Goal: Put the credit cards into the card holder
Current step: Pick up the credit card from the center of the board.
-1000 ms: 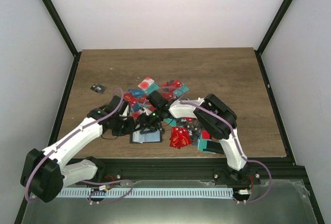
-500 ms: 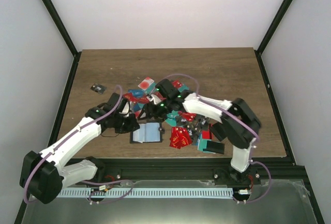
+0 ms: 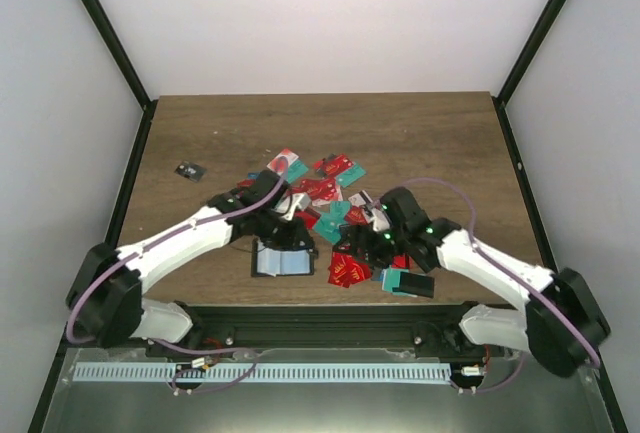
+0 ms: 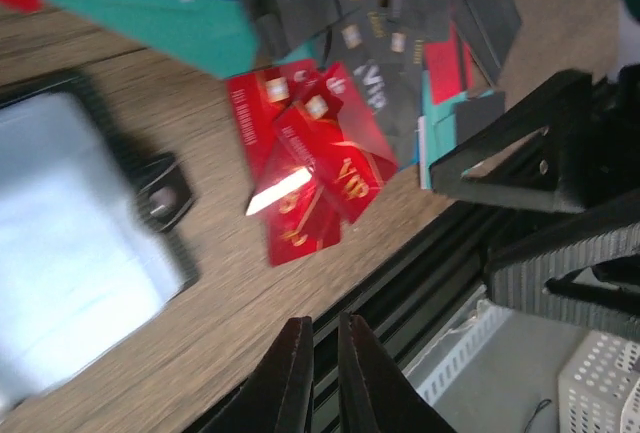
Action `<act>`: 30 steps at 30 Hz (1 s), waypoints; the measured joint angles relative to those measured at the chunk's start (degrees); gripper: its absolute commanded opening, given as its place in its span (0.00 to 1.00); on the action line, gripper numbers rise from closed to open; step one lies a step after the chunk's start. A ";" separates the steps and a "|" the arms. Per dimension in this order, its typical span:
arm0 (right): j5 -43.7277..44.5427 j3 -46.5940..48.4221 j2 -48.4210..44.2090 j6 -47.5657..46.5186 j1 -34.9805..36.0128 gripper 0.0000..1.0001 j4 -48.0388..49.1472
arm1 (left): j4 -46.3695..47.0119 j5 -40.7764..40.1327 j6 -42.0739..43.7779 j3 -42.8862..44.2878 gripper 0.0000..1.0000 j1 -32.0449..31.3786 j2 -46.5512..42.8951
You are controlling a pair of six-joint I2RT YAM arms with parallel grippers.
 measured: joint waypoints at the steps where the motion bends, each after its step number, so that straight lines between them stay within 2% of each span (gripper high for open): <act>1: 0.42 -2.19 -2.54 0.74 -0.81 0.82 -0.46 | 0.66 0.39 0.26 1.40 0.09 -1.18 1.95; 9: 2.34 -19.69 -23.58 12.85 -2.45 0.83 2.29 | 3.06 1.29 2.38 11.28 0.07 -6.71 18.21; 15: 3.78 -30.80 -33.14 23.30 -2.49 0.81 5.64 | 1.42 1.49 5.42 19.69 0.08 -9.16 28.92; 22: 4.68 -37.55 -36.20 32.30 -2.54 0.79 14.21 | -3.80 0.07 9.92 29.03 0.08 -9.62 39.08; 30: 5.53 -39.04 -34.58 36.65 -2.56 0.79 19.87 | -7.69 -2.80 12.28 32.65 0.09 -9.62 42.51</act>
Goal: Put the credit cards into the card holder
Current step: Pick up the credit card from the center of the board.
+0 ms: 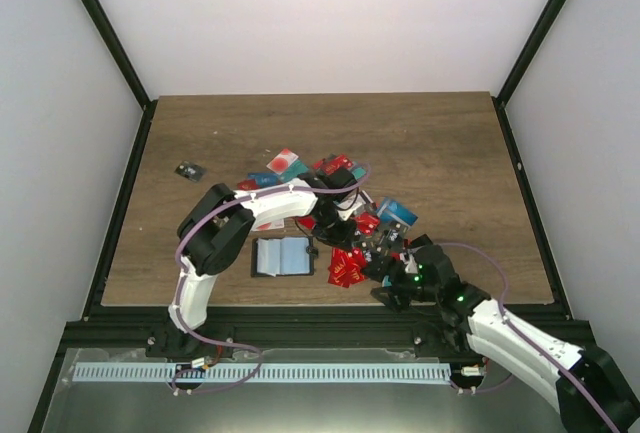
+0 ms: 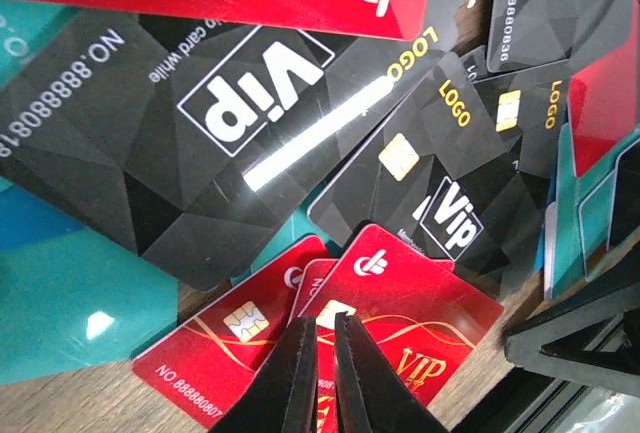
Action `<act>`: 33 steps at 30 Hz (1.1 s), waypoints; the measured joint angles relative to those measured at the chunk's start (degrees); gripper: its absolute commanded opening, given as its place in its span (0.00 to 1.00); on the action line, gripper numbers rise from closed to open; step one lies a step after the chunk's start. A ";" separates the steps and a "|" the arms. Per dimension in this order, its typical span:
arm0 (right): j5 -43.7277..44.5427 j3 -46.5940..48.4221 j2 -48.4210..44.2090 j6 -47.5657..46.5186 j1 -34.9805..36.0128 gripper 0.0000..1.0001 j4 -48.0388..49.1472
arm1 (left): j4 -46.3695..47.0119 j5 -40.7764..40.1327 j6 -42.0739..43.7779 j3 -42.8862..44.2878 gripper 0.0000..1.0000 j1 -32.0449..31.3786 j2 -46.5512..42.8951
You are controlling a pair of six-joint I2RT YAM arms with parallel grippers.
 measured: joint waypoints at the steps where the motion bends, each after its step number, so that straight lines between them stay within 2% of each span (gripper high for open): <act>1: 0.02 -0.11 0.20 0.28 0.02 0.79 0.46 | -0.44 -0.46 0.09 0.15 0.09 0.00 0.09; 11: 0.83 -0.13 5.27 1.92 0.02 0.79 6.08 | -1.88 -1.88 1.20 0.61 0.09 0.00 1.64; 16: 0.83 0.04 8.96 1.86 0.02 0.79 9.79 | -1.38 -1.84 1.64 0.07 0.04 0.09 1.64; 23: 0.85 1.40 13.90 0.98 0.02 0.78 12.66 | 1.07 -0.42 2.23 -1.92 0.04 0.42 1.09; 28: 0.79 2.21 18.23 -0.07 0.02 0.73 15.91 | 2.69 1.31 2.49 -2.97 0.04 0.74 0.90; 33: 1.20 2.86 21.94 -1.66 0.02 0.61 18.84 | 3.37 2.97 2.78 -3.48 0.04 1.18 0.94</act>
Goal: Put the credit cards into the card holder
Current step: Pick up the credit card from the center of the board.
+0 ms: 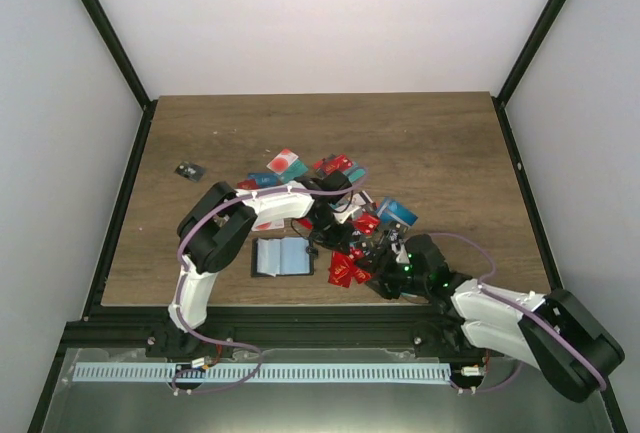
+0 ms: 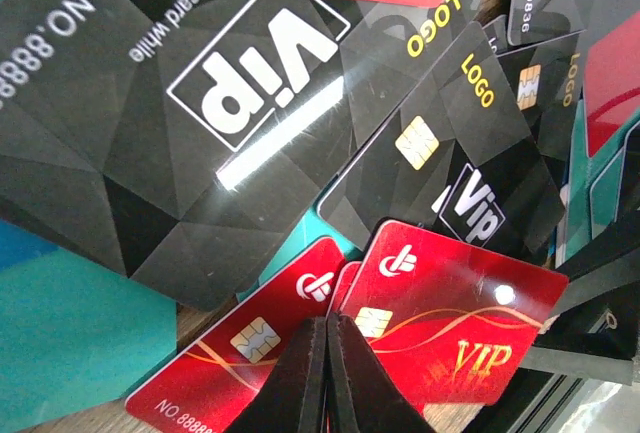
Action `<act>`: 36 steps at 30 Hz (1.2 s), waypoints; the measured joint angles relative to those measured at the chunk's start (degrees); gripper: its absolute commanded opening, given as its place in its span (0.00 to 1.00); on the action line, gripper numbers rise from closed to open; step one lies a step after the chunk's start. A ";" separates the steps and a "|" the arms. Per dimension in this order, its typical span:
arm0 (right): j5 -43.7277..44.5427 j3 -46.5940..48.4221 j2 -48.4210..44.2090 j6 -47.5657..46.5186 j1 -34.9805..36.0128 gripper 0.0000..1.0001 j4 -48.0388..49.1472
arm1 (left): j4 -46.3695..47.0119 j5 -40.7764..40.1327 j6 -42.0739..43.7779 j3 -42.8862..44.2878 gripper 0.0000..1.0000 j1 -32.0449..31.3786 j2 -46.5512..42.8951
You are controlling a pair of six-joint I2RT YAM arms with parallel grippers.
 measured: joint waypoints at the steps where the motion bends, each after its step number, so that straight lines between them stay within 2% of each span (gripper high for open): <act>1: 0.20 0.00 0.42 -0.52 -0.02 0.56 0.44 | 0.24 0.33 0.07 -0.17 0.04 0.07 0.00; 5: 1.25 -0.02 1.38 -2.38 0.00 0.40 0.96 | 0.87 1.68 0.31 -0.72 0.04 0.20 0.00; 9: 2.84 -0.13 0.68 -2.99 -0.04 0.11 -1.05 | 1.46 2.75 0.31 -1.22 0.04 0.31 0.00; 11: 3.52 -0.28 -0.15 -3.19 -0.09 0.02 -2.27 | 1.55 3.04 0.28 -1.29 0.04 0.33 0.00; 17: 3.67 0.52 -4.13 -4.04 -0.13 0.01 -5.92 | 1.36 0.55 -0.92 -1.81 0.06 0.15 -1.44; 22: 4.35 2.89 -10.49 -5.14 -0.13 0.01 -12.76 | -0.39 -4.98 -4.52 -2.69 0.14 0.22 -7.23; 26: 5.40 7.32 -14.19 -6.03 -0.13 0.01 -17.81 | -0.24 -7.32 -8.41 -3.06 0.32 0.33 -16.26; 31: 6.86 15.04 -14.53 -7.26 -0.13 0.01 -19.76 | 1.60 -8.55 -14.49 -6.08 0.42 1.46 -28.52; 32: 7.15 16.39 -14.47 -7.32 -0.13 0.01 -19.71 | 1.95 -8.68 -15.69 -6.91 0.48 1.86 -30.36; 34: 7.56 18.56 -14.32 -7.19 -0.13 0.01 -18.78 | 3.02 -8.96 -18.69 -9.01 0.66 2.71 -34.21; 36: 7.69 19.78 -14.01 -6.71 -0.13 0.01 -16.76 | 4.52 -9.09 -21.81 -11.26 0.72 3.56 -38.05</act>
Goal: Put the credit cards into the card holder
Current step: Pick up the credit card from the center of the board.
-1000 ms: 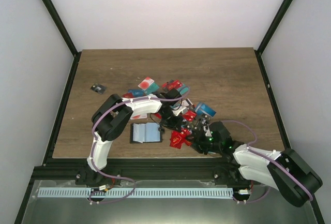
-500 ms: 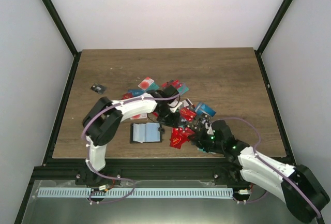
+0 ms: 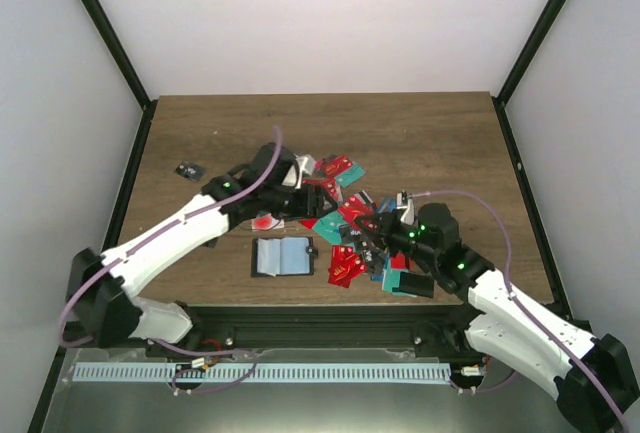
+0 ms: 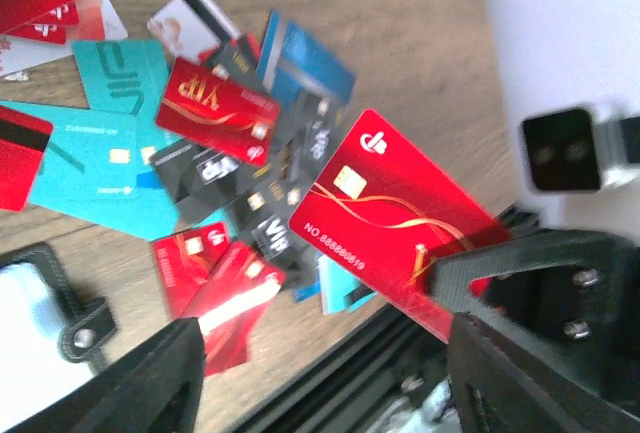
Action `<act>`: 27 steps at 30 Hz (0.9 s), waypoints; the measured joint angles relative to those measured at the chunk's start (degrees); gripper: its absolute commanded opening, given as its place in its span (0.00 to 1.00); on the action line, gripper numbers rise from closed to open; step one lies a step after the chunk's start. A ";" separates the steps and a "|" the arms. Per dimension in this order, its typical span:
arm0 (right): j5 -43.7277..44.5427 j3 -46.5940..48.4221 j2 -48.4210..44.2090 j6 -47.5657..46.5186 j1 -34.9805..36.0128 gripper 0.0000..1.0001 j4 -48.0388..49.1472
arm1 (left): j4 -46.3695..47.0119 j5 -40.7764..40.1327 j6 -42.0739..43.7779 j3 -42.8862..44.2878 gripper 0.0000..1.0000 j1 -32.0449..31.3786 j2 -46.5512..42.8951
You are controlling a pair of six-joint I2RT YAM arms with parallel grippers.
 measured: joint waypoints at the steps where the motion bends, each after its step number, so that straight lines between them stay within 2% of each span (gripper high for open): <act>1: 0.02 0.42 0.24 0.33 0.00 0.01 1.55 | 1.11 -0.04 -1.84 -1.25 0.72 0.50 -2.29; 7: 0.11 5.86 3.10 0.81 0.00 0.01 7.93 | 13.92 2.47 -11.74 -8.09 0.71 3.23 -12.37; 12: 0.04 11.17 5.64 1.22 0.07 0.01 14.10 | 24.09 4.39 -17.66 -9.90 0.65 3.39 -13.81; 17: 0.96 12.63 7.56 2.78 1.27 0.01 18.91 | 34.16 4.87 -24.37 -13.64 0.58 3.39 -14.97; 20: 1.88 13.92 8.76 3.06 2.78 0.01 19.74 | 38.95 4.85 -27.36 -15.10 0.52 3.39 -15.45; 23: 2.69 15.63 9.79 3.17 4.96 0.01 20.92 | 43.52 4.81 -29.68 -16.26 0.40 3.39 -16.02; 27: 3.76 16.35 10.14 3.19 7.34 0.01 22.34 | 46.97 4.44 -31.71 -17.88 0.30 3.39 -17.66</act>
